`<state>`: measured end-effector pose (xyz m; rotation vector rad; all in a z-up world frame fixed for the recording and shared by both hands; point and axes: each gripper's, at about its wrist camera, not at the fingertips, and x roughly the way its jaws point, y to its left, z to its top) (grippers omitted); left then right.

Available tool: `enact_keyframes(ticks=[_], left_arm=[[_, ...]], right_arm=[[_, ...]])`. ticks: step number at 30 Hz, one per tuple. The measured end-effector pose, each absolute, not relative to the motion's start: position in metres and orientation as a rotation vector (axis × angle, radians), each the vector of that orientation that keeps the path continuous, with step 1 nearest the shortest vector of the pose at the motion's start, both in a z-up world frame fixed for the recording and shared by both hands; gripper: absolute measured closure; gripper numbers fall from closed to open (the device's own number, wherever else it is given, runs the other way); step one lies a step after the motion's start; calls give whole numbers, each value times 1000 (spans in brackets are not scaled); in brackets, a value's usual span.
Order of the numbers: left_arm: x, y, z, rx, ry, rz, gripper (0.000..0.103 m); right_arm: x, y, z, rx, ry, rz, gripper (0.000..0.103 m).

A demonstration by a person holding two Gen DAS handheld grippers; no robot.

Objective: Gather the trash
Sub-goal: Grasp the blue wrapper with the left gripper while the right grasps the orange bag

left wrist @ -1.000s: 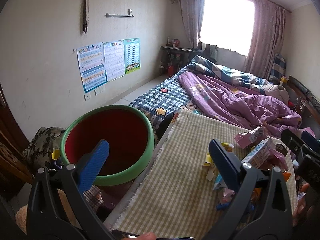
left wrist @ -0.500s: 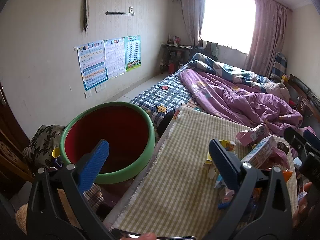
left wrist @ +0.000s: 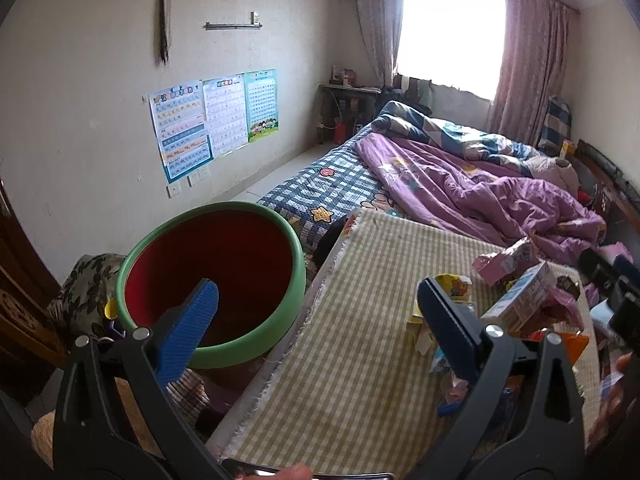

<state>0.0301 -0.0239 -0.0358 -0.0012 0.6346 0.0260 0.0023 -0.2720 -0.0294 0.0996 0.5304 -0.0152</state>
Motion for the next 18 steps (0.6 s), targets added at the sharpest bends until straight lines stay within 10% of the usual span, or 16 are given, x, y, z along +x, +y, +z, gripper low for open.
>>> enact_keyframes(ticks=[12, 18], left_arm=[[29, -93, -88, 19, 900, -474, 18], [26, -114, -110, 36, 999, -550, 63]], right_arm=[[-11, -334, -56, 141, 624, -124, 7], [-11, -344, -62, 167, 660, -114, 7]])
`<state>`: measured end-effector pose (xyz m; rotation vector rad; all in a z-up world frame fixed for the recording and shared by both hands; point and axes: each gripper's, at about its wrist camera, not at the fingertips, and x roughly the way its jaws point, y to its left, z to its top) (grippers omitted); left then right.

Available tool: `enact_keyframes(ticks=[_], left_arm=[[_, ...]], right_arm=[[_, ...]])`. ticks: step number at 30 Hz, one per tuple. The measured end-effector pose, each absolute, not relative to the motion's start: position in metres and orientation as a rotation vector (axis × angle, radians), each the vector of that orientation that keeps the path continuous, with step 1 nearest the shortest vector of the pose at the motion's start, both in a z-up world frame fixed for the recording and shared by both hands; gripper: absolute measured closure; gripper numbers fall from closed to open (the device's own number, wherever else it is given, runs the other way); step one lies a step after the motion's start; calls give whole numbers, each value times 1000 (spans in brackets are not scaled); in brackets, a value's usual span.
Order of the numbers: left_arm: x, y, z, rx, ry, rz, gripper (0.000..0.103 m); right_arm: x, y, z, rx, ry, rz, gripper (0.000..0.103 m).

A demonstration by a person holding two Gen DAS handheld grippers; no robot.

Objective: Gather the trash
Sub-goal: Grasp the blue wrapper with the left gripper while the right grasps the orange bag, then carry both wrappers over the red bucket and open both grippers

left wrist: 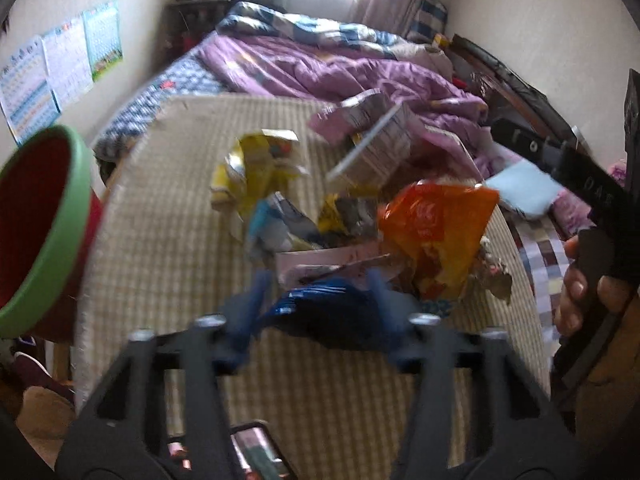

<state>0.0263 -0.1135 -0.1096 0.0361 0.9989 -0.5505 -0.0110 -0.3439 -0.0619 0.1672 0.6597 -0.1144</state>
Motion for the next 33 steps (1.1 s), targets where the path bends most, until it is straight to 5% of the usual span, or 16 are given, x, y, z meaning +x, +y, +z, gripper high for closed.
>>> enact_keyframes(ticks=[3, 13, 19, 23, 33], left_arm=[[31, -110, -109, 10, 1016, -566, 72], [33, -80, -69, -98, 867, -504, 74], [37, -56, -56, -160, 799, -404, 74], [40, -46, -54, -178, 786, -363, 74], [41, -11, -46, -196, 712, -242, 74]], right_arm=[[-10, -345, -64, 185, 678, -90, 7], [-10, -339, -77, 279, 795, 61, 10], [-7, -323, -93, 284, 873, 130, 34], [-4, -316, -107, 304, 937, 166, 79], [-28, -283, -55, 163, 734, 209, 85]])
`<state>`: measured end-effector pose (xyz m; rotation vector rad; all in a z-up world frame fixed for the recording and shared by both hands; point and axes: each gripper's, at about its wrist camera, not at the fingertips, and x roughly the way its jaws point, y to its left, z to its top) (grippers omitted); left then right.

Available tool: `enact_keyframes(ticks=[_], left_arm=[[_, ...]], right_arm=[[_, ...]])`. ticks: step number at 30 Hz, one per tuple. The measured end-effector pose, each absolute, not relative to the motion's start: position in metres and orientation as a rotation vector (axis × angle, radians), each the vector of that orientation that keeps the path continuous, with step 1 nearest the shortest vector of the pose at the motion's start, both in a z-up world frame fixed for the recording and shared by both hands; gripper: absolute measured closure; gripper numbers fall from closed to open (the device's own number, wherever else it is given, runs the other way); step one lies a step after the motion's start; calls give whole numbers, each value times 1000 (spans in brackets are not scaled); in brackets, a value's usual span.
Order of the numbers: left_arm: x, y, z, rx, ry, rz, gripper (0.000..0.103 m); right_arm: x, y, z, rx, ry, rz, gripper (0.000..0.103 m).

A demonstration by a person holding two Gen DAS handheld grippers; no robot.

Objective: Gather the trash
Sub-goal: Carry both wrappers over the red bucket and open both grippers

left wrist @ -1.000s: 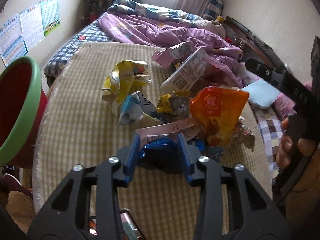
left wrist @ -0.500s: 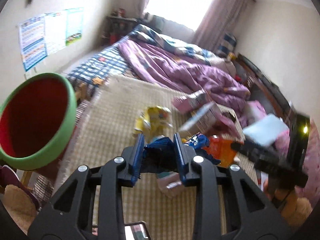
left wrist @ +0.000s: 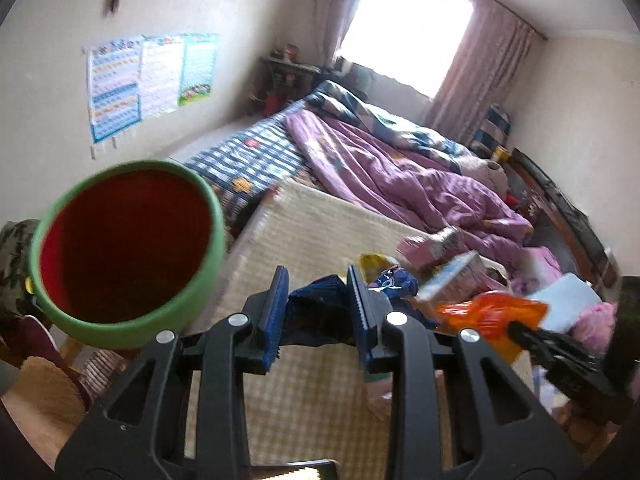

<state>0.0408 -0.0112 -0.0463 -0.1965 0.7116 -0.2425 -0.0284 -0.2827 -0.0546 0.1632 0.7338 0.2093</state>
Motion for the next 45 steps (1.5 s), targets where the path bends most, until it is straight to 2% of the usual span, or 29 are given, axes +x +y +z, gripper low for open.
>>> enact_keyframes(ticks=[12, 29, 34, 35, 38, 41, 45], left_arm=[[52, 70, -44, -127, 632, 45, 74], [95, 135, -84, -91, 734, 190, 74], [99, 143, -92, -112, 771, 199, 74], [100, 143, -93, -112, 776, 197, 74], [103, 143, -95, -111, 784, 196, 64], [105, 144, -95, -110, 778, 199, 49], [105, 145, -95, -110, 772, 203, 48]], right_arm=[[20, -204, -23, 181, 583, 384, 85], [117, -68, -41, 294, 722, 627, 84], [126, -49, -50, 289, 734, 629, 80], [128, -47, -52, 290, 741, 632, 74], [129, -45, -54, 306, 738, 632, 58], [128, -50, -52, 317, 728, 622, 55], [127, -59, -51, 340, 733, 608, 55]])
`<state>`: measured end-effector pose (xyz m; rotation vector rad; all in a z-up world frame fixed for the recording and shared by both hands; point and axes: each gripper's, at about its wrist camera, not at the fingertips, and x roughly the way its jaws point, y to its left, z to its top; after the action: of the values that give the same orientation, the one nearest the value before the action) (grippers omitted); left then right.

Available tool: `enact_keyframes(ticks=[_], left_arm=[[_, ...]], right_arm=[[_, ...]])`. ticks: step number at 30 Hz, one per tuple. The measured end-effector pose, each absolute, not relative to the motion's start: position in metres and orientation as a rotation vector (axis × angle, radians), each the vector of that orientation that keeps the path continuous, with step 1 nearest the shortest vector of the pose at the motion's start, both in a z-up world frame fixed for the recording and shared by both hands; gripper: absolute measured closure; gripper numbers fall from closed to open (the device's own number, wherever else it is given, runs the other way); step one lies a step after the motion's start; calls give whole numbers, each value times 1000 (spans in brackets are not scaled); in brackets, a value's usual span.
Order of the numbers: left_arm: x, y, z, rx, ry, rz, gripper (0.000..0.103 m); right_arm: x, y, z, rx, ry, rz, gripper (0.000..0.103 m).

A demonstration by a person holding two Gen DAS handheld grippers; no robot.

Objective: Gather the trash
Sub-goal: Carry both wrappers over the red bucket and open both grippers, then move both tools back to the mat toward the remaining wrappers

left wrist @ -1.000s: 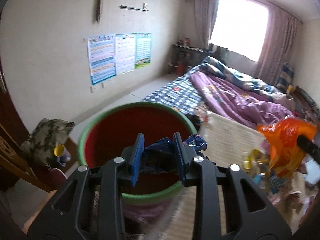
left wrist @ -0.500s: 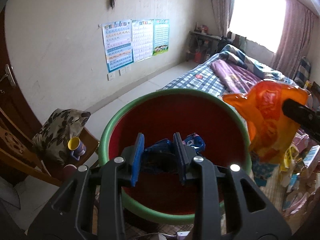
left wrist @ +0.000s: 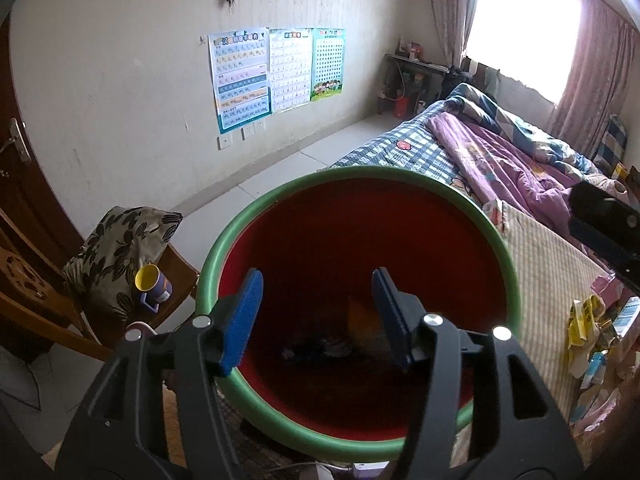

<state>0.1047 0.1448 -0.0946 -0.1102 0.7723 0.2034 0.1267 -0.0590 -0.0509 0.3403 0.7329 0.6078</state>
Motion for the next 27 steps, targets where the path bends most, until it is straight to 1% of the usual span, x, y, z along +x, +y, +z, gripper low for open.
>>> enact_keyframes(ticks=[8, 12, 16, 21, 27], left_arm=[[99, 140, -92, -94, 746, 235, 48], [90, 130, -93, -46, 733, 242, 48], [79, 112, -90, -33, 738, 226, 48], [61, 69, -82, -53, 748, 104, 48], [39, -27, -77, 44, 755, -215, 48]], right_arm=[[107, -96, -31, 362, 699, 572, 55], [87, -131, -18, 323, 653, 508, 50], [65, -174, -16, 266, 627, 411, 49], [40, -240, -27, 248, 639, 272, 49], [13, -310, -50, 247, 686, 104, 49]])
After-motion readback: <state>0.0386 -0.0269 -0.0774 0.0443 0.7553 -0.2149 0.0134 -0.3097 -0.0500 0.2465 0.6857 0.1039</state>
